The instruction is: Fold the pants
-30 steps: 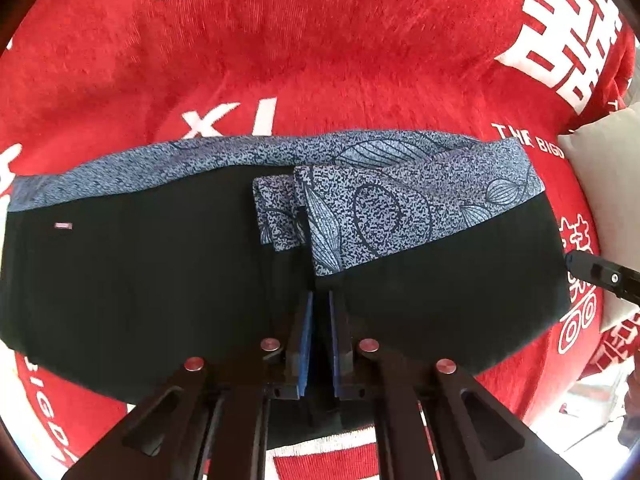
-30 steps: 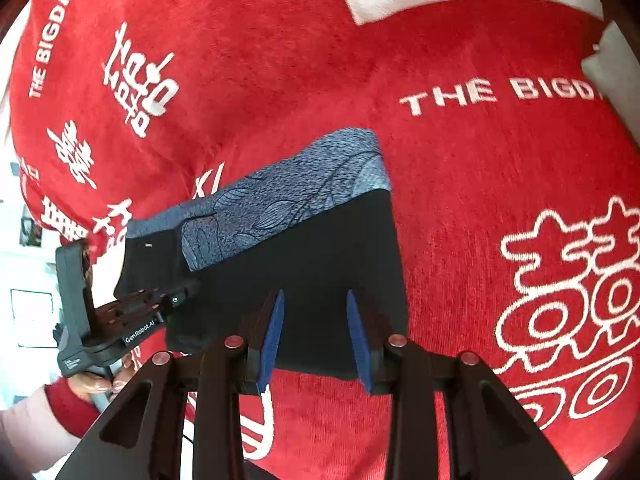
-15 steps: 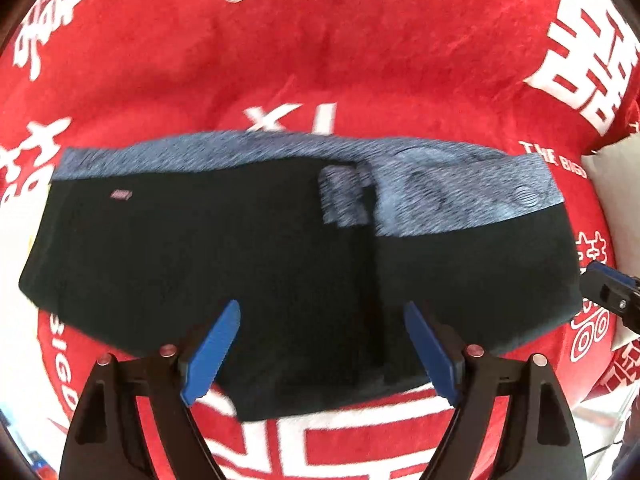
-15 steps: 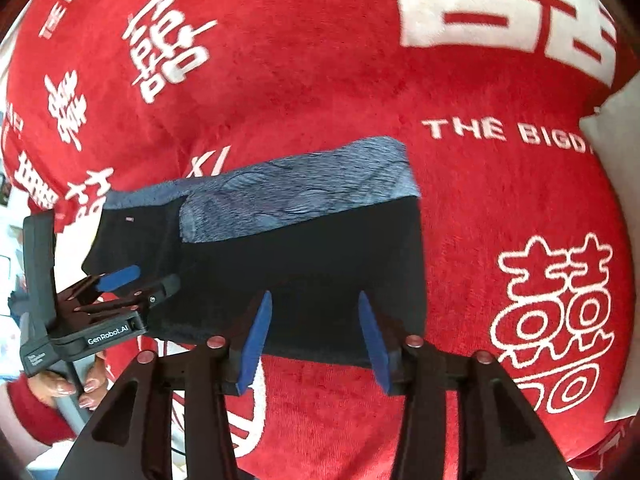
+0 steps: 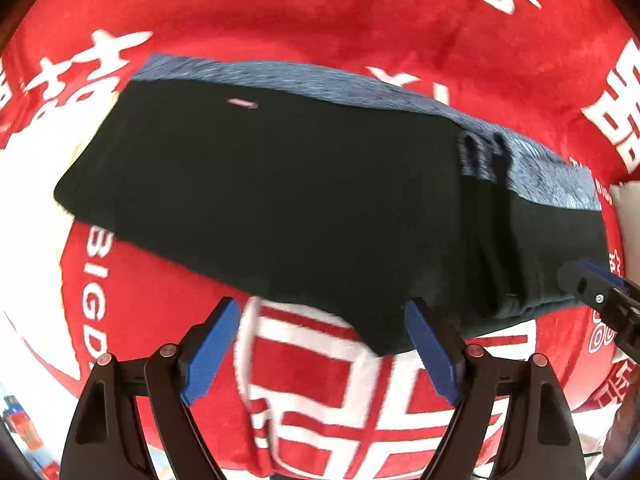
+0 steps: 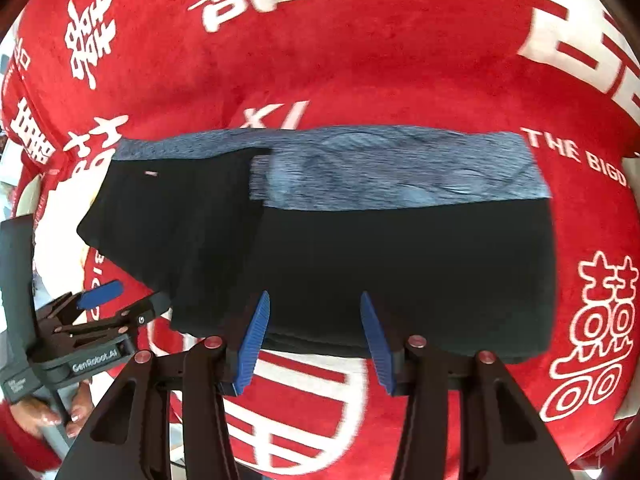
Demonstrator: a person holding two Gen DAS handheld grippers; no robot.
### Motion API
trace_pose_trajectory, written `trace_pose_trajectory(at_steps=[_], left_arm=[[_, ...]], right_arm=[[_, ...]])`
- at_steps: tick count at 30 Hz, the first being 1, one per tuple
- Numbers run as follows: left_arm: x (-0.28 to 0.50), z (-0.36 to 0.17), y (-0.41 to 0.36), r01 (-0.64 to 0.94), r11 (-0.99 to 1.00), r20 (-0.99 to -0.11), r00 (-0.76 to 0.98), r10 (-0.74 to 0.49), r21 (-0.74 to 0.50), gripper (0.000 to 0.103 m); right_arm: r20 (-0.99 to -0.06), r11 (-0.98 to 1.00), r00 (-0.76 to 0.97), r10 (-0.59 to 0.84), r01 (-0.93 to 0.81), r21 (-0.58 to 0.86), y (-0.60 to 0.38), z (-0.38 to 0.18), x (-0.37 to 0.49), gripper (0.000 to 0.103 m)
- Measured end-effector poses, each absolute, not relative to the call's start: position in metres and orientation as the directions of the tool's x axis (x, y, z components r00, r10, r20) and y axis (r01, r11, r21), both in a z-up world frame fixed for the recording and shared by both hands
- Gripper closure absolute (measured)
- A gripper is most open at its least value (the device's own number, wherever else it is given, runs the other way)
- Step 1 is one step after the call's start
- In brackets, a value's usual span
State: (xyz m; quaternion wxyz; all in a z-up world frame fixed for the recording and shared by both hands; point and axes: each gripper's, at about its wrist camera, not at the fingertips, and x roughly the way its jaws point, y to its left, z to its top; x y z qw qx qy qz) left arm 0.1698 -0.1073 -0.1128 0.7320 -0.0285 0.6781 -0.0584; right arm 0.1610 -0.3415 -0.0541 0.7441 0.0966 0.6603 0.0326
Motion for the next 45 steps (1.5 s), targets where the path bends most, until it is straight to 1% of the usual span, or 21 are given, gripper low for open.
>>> trace_pose_trajectory(at_steps=[5, 7, 10, 16, 23, 27, 29, 32, 34, 38, 45], left_arm=[[0.169, -0.114, -0.073, -0.032, 0.99, -0.988, 0.076, -0.133, -0.136, 0.018], [0.169, -0.117, -0.061, -0.065, 0.989, -0.989, 0.072, -0.127, -0.132, 0.018], [0.168, -0.121, -0.046, -0.107, 0.988, -0.992, 0.059, -0.11, -0.116, 0.018], [0.167, -0.123, -0.026, -0.154, 0.979, -0.99, 0.064, -0.127, -0.135, 0.018], [0.168, -0.126, -0.014, -0.189, 0.968, -0.986, 0.077, -0.151, -0.163, 0.018], [0.168, -0.127, -0.006, -0.208, 0.961, -0.982, 0.087, -0.165, -0.18, 0.018], [0.168, -0.128, -0.003, -0.215, 0.959, -0.982, 0.09, -0.169, -0.185, 0.018], [0.167, -0.131, 0.001, -0.221, 0.961, -0.986, 0.077, -0.151, -0.164, 0.018], [0.164, -0.129, 0.007, -0.224, 0.961, -0.986, 0.074, -0.147, -0.16, 0.018], [0.162, -0.129, 0.015, -0.252, 0.949, -0.981, 0.081, -0.175, -0.19, 0.018], [0.156, -0.135, 0.03, -0.287, 0.917, -0.96, 0.083, -0.266, -0.279, 0.018]], right_arm=[[-0.98, 0.978, 0.039, 0.195, 0.075, 0.197, -0.311, -0.082, 0.164, 0.051], [-0.99, 0.99, 0.04, 0.137, 0.041, 0.139, -0.299, -0.088, 0.162, 0.045], [-0.996, 0.997, 0.037, 0.082, 0.002, 0.082, -0.288, -0.087, 0.161, 0.04], [-1.0, 0.998, 0.016, 0.025, -0.061, 0.024, -0.279, -0.084, 0.156, 0.039], [-1.0, 0.997, 0.005, -0.017, -0.069, -0.018, -0.27, -0.087, 0.155, 0.037], [-0.998, 0.996, 0.052, -0.028, -0.081, -0.032, -0.264, -0.078, 0.153, 0.037], [-0.994, 0.996, 0.104, 0.009, -0.089, 0.0, -0.263, -0.073, 0.152, 0.037], [-0.987, 0.994, 0.161, -0.001, -0.11, -0.019, -0.257, -0.067, 0.152, 0.037], [-0.988, 0.994, 0.155, -0.006, -0.111, -0.023, -0.256, -0.074, 0.155, 0.037], [-0.998, 0.998, 0.064, 0.012, -0.068, 0.008, -0.263, -0.105, 0.158, 0.037], [-0.993, 0.988, 0.101, -0.053, -0.141, -0.067, -0.25, -0.109, 0.147, 0.034]])
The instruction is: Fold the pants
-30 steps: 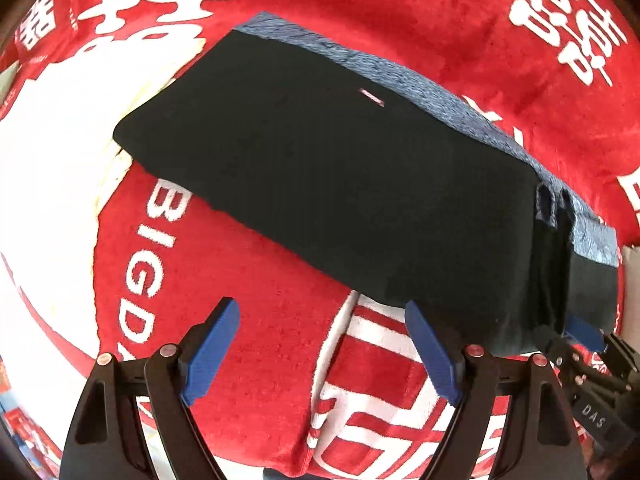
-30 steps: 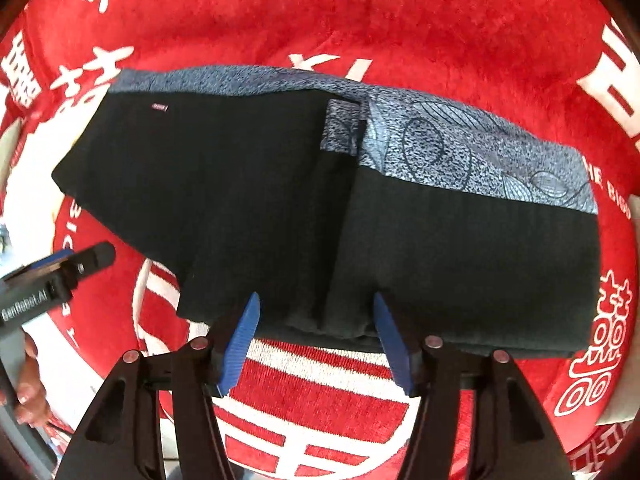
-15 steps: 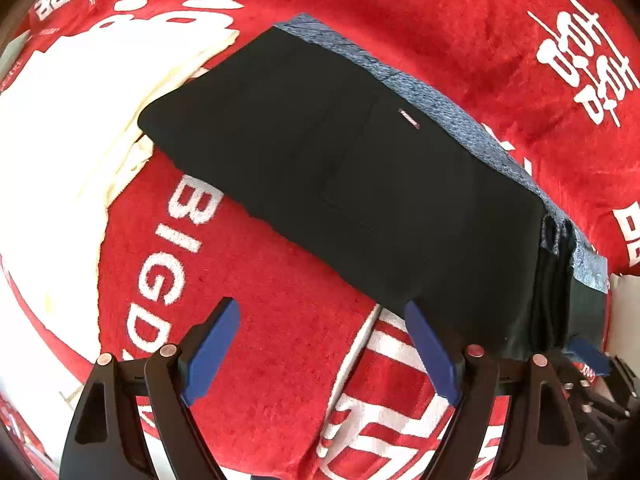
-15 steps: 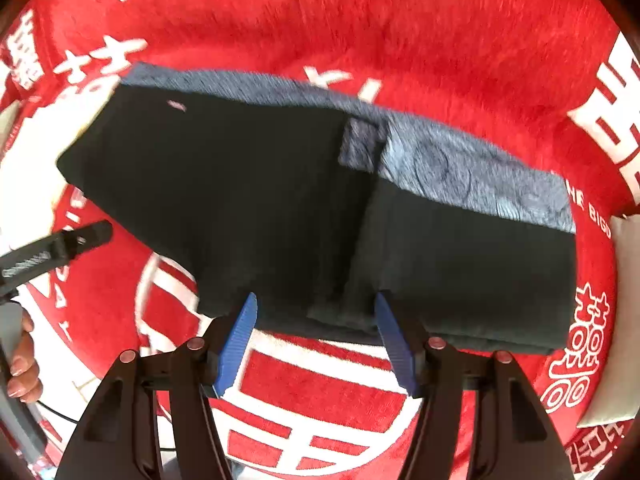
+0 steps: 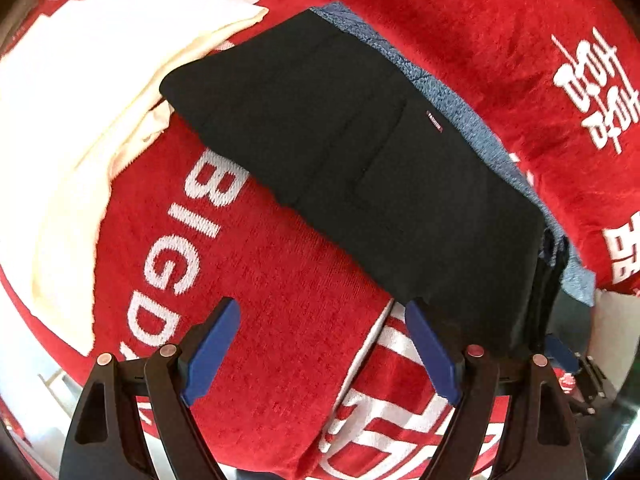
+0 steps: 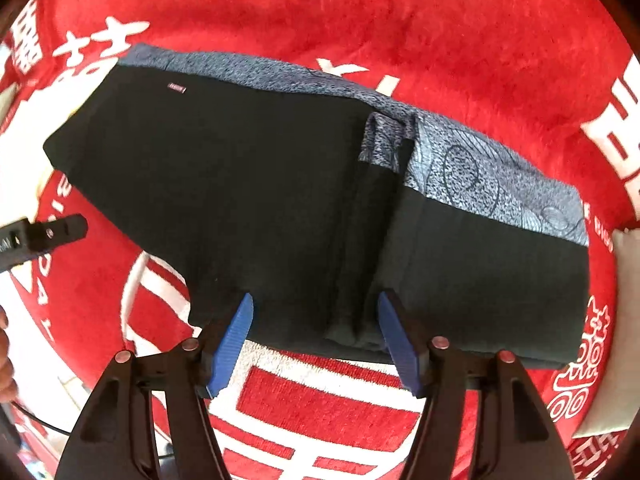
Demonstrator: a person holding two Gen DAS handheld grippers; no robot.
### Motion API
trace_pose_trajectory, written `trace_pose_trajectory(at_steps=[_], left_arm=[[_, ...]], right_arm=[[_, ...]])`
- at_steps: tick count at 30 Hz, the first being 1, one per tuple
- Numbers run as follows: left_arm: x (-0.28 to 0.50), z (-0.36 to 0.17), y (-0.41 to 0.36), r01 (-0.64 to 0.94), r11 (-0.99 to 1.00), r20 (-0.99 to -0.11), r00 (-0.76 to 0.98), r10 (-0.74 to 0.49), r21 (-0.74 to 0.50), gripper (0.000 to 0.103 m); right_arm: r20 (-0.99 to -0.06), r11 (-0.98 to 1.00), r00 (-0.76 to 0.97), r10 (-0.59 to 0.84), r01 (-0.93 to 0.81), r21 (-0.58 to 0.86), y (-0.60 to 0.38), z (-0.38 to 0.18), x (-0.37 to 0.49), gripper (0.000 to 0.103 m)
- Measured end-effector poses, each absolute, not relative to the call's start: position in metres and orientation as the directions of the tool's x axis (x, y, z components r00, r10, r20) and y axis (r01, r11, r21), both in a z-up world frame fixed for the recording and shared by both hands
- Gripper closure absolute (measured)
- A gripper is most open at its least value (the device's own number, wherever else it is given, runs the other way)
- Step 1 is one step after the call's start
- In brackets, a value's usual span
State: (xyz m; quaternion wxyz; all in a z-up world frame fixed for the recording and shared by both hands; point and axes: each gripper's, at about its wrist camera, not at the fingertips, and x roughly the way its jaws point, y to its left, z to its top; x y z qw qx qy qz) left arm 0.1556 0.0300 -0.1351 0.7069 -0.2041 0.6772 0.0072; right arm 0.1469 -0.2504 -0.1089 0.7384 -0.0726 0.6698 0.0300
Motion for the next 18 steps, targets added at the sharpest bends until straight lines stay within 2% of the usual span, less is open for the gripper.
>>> trace_pose_trajectory(at_steps=[11, 18], left_arm=[[0.177, -0.142, 0.079, -0.39, 0.774, -0.865, 0.266, -0.424, -0.499, 0.018], [0.184, -0.159, 0.093, -0.38, 0.687, -0.783, 0.362, -0.507, -0.62, 0.018]], right_arm=[[-0.993, 0.986, 0.103, -0.051, -0.153, -0.067, -0.25, -0.109, 0.149, 0.03], [-0.993, 0.984, 0.105, -0.054, -0.161, -0.071, -0.248, -0.111, 0.149, 0.03]])
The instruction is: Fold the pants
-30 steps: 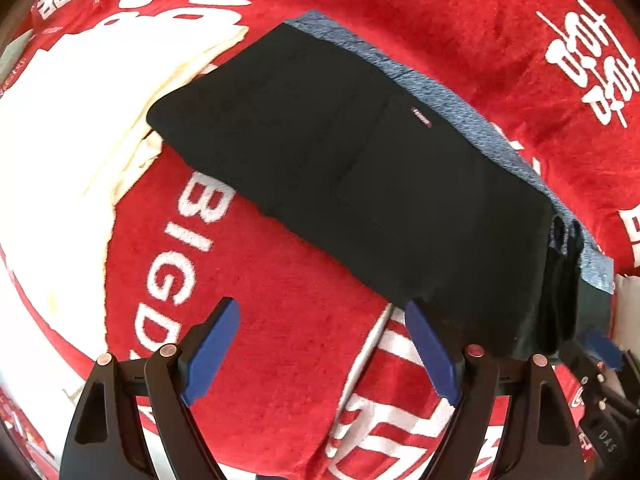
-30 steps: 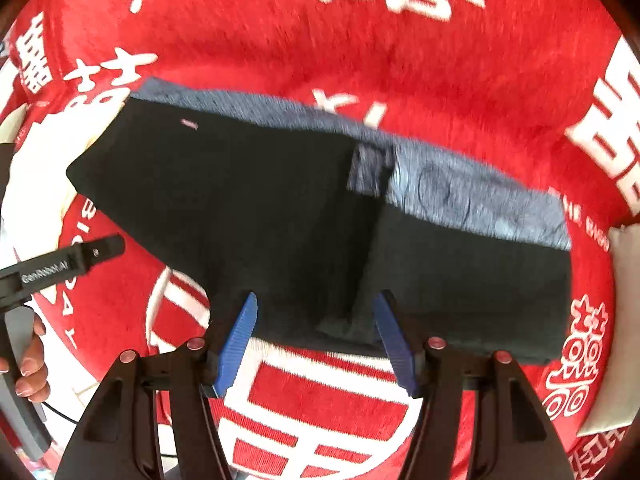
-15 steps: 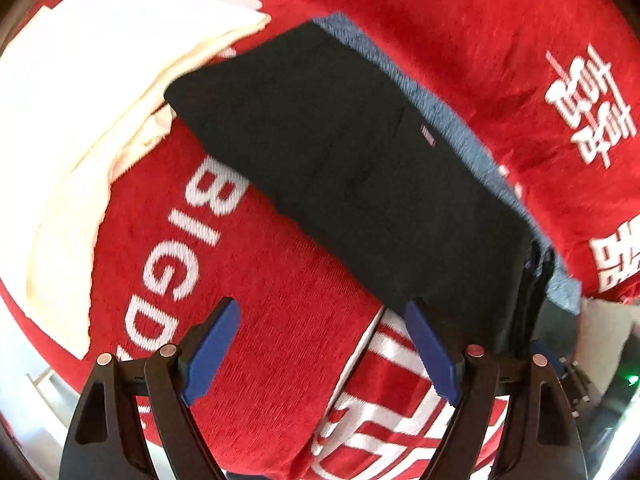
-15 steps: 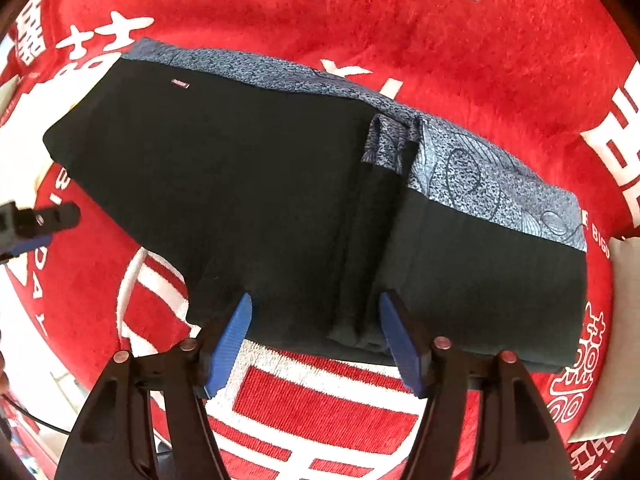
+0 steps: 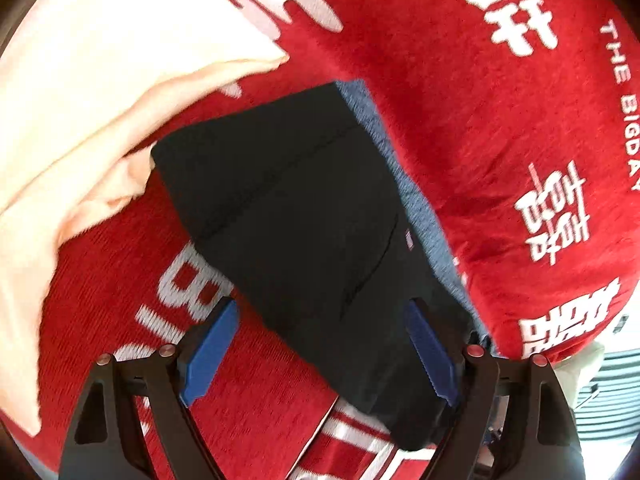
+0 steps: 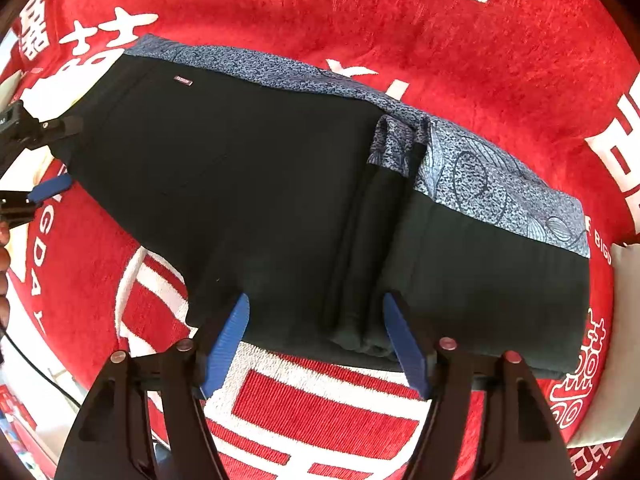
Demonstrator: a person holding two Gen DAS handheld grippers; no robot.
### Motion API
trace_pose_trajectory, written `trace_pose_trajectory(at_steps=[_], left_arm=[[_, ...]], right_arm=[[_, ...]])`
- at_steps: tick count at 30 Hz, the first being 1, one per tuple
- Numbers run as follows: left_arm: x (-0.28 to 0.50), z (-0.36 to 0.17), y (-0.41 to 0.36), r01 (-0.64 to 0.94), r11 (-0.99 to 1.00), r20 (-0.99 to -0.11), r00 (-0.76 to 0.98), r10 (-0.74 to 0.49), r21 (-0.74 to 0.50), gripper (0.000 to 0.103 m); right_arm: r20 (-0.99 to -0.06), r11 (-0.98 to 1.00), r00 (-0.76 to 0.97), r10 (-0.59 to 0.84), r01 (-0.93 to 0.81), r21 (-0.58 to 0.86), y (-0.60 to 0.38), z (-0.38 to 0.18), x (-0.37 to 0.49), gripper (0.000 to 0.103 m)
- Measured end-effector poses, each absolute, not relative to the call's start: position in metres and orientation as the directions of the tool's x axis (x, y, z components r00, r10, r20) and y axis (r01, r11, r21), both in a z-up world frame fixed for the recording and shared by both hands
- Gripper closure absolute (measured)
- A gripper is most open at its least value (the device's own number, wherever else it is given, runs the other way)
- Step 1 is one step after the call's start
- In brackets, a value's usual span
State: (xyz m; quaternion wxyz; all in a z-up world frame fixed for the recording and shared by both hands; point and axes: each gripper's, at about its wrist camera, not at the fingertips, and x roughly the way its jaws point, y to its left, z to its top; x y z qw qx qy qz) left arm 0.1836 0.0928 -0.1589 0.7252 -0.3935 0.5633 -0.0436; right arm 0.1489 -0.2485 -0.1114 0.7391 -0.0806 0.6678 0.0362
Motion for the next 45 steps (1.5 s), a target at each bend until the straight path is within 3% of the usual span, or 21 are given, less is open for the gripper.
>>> trace_pose_trajectory(at_steps=[8, 15, 17, 19, 22, 27, 32, 39, 45], left_arm=[[0.2, -0.157, 0.096, -0.379, 0.644, -0.744, 0.412, -0.526, -0.665, 0.018], [0.209, -0.16, 0.083, -0.428, 0.69, -0.807, 0.402, -0.433, -0.584, 0.018], [0.212, -0.156, 0.076, -0.437, 0.74, -0.851, 0.377, -0.366, -0.512, 0.03], [0.215, -0.153, 0.07, -0.427, 0.802, -0.897, 0.338, -0.286, -0.417, 0.064], [0.216, -0.146, 0.064, -0.379, 0.852, -0.913, 0.329, -0.241, -0.362, 0.07], [0.212, -0.118, 0.01, -0.134, 0.989, -0.922, 0.388, -0.002, -0.058, 0.071], [0.203, -0.114, -0.023, 0.02, 0.99, -0.887, 0.447, 0.114, 0.137, 0.072], [0.207, -0.112, -0.038, 0.083, 0.967, -0.866, 0.468, 0.175, 0.24, 0.071], [0.201, -0.109, -0.039, 0.09, 0.961, -0.857, 0.48, 0.188, 0.261, 0.071]], right_arm=[[-0.993, 0.985, 0.105, -0.056, -0.159, -0.072, -0.248, -0.113, 0.15, 0.029], [-0.994, 0.986, 0.1, -0.051, -0.156, -0.066, -0.248, -0.111, 0.155, 0.029], [-0.995, 0.988, 0.098, -0.031, -0.145, -0.045, -0.25, -0.103, 0.161, 0.029], [-0.994, 0.991, 0.106, -0.008, -0.132, -0.022, -0.252, -0.093, 0.166, 0.029], [-0.991, 0.992, 0.125, 0.048, -0.119, 0.034, -0.253, -0.074, 0.183, 0.029], [-0.973, 0.97, 0.06, 0.224, -0.107, 0.217, -0.242, -0.055, 0.24, 0.029], [-0.928, 0.92, -0.104, 0.357, -0.133, 0.368, -0.187, -0.059, 0.308, 0.024], [-0.901, 0.853, -0.274, 0.338, -0.315, 0.416, -0.063, -0.071, 0.36, 0.02], [-0.889, 0.817, -0.43, 0.158, -0.448, 0.362, 0.014, -0.114, 0.358, 0.02]])
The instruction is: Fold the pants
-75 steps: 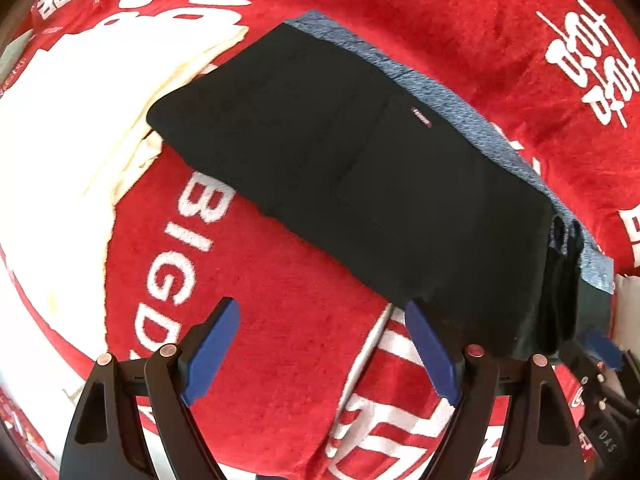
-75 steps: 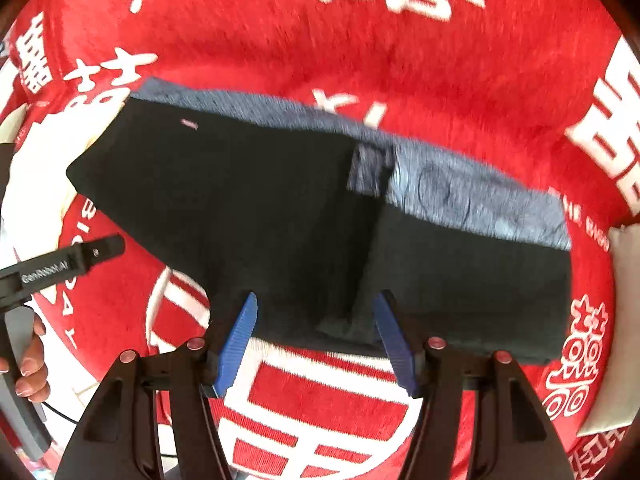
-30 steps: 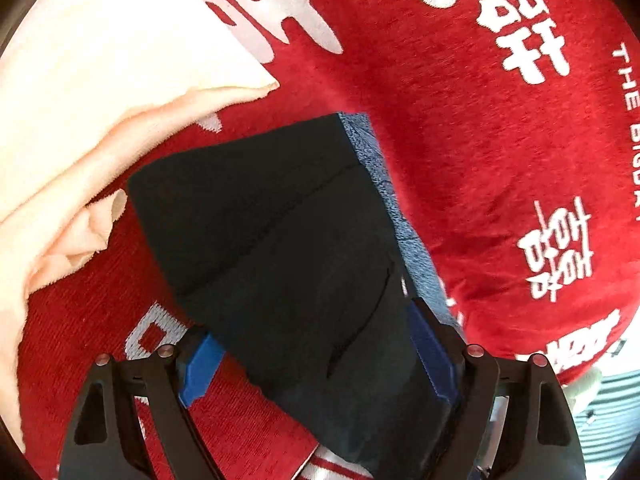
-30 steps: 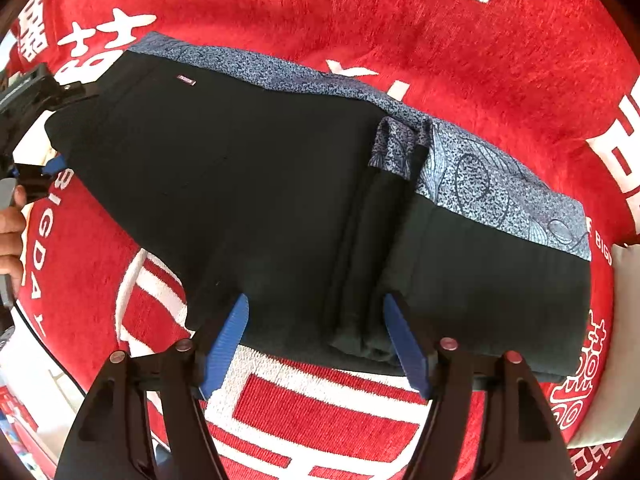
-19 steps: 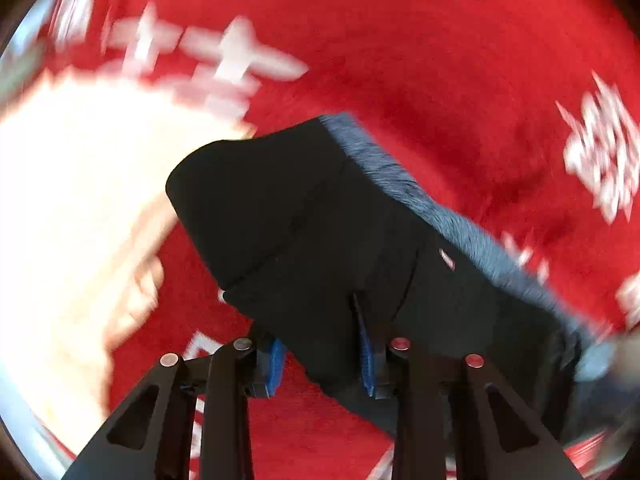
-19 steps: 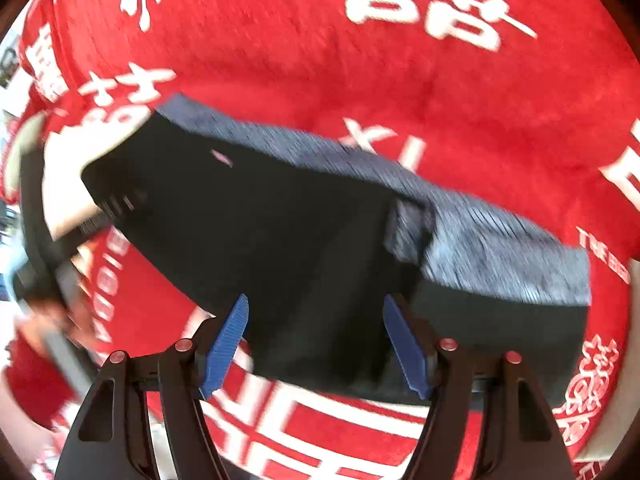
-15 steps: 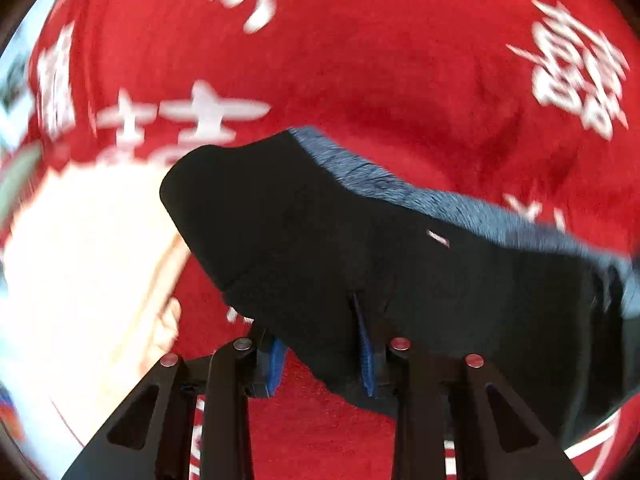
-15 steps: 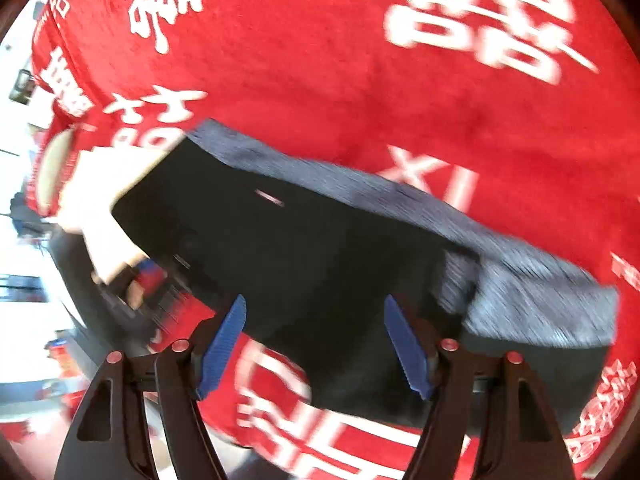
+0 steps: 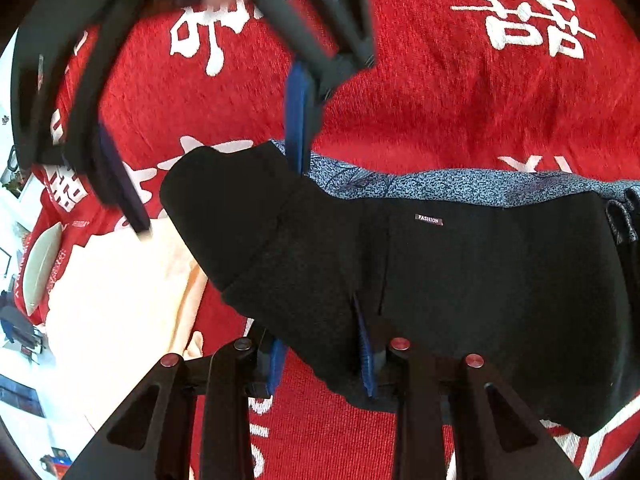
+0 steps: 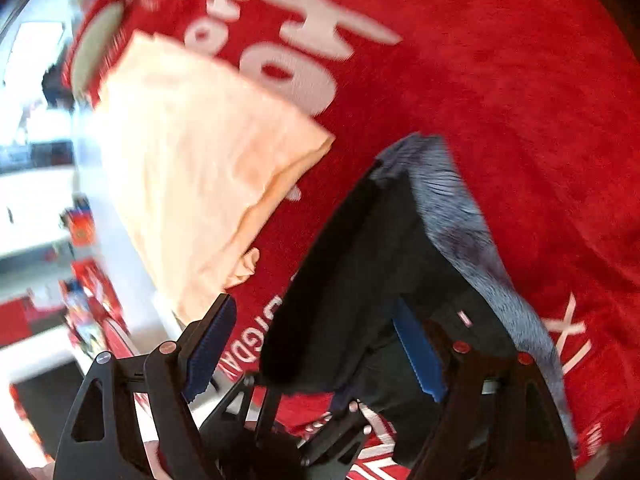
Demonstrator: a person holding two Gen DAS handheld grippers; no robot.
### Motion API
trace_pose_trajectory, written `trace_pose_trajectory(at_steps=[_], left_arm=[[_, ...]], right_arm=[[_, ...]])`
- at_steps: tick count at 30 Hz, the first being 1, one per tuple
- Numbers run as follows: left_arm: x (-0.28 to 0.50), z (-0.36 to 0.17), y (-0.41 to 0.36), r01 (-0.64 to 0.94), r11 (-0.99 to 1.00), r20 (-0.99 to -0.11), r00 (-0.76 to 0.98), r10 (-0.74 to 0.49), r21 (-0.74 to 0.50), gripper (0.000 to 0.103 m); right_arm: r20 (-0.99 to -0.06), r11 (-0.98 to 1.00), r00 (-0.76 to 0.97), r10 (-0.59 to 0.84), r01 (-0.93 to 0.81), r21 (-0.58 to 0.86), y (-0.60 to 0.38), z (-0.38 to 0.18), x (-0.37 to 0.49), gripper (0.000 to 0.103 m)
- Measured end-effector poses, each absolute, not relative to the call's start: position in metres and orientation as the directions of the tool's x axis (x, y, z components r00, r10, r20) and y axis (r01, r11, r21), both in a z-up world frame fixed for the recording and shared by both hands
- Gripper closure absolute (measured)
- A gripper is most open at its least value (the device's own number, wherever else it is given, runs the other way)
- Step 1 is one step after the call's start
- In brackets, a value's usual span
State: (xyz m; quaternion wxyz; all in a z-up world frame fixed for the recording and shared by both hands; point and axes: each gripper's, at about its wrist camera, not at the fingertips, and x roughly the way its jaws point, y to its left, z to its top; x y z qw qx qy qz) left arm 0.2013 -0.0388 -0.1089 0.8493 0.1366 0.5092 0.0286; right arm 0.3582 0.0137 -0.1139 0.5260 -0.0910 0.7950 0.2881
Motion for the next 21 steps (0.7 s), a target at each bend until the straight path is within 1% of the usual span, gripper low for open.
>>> trace_pose_trajectory(at_steps=[2, 3, 4, 5, 6, 8, 10, 14, 17, 21], left_arm=[[0.199, -0.108, -0.041, 0.091, 0.96, -0.853, 0.486, 0.19, 0.266, 0.071], [0.199, -0.107, -0.042, 0.093, 0.958, -0.849, 0.491, 0.193, 0.272, 0.071], [0.199, -0.107, -0.042, 0.095, 0.957, -0.849, 0.491, 0.195, 0.275, 0.071], [0.199, -0.108, -0.042, 0.098, 0.958, -0.856, 0.481, 0.191, 0.269, 0.071], [0.196, -0.108, -0.043, 0.099, 0.958, -0.854, 0.485, 0.189, 0.268, 0.071], [0.193, -0.1, -0.048, 0.113, 0.955, -0.839, 0.514, 0.18, 0.274, 0.072], [0.191, -0.089, -0.052, 0.122, 0.96, -0.834, 0.531, 0.153, 0.254, 0.072], [0.185, -0.06, -0.065, 0.146, 0.966, -0.816, 0.571, 0.092, 0.211, 0.071], [0.18, -0.035, -0.075, 0.176, 0.972, -0.805, 0.593, 0.019, 0.153, 0.071], [0.178, -0.002, -0.093, 0.241, 0.971, -0.796, 0.587, -0.147, -0.002, 0.071]], right_arm=[[-0.875, 0.817, -0.476, 0.092, -0.466, 0.339, 0.022, -0.13, 0.351, 0.02], [-0.872, 0.817, -0.484, 0.071, -0.473, 0.329, 0.023, -0.134, 0.349, 0.024], [-0.873, 0.816, -0.486, 0.044, -0.486, 0.312, 0.022, -0.139, 0.346, 0.054], [-0.882, 0.823, -0.47, 0.035, -0.488, 0.292, 0.018, -0.139, 0.346, 0.071], [-0.887, 0.828, -0.459, 0.053, -0.476, 0.296, 0.01, -0.137, 0.346, 0.084], [-0.897, 0.829, -0.423, 0.127, -0.452, 0.33, -0.005, -0.124, 0.345, 0.086], [-0.902, 0.829, -0.39, 0.186, -0.431, 0.357, -0.021, -0.111, 0.343, 0.086], [-0.887, 0.821, -0.304, 0.347, -0.359, 0.444, -0.071, -0.076, 0.332, 0.086], [-0.865, 0.806, -0.231, 0.445, -0.319, 0.499, -0.106, -0.049, 0.325, 0.086], [-0.825, 0.79, -0.124, 0.551, -0.242, 0.564, -0.164, -0.016, 0.307, 0.086]])
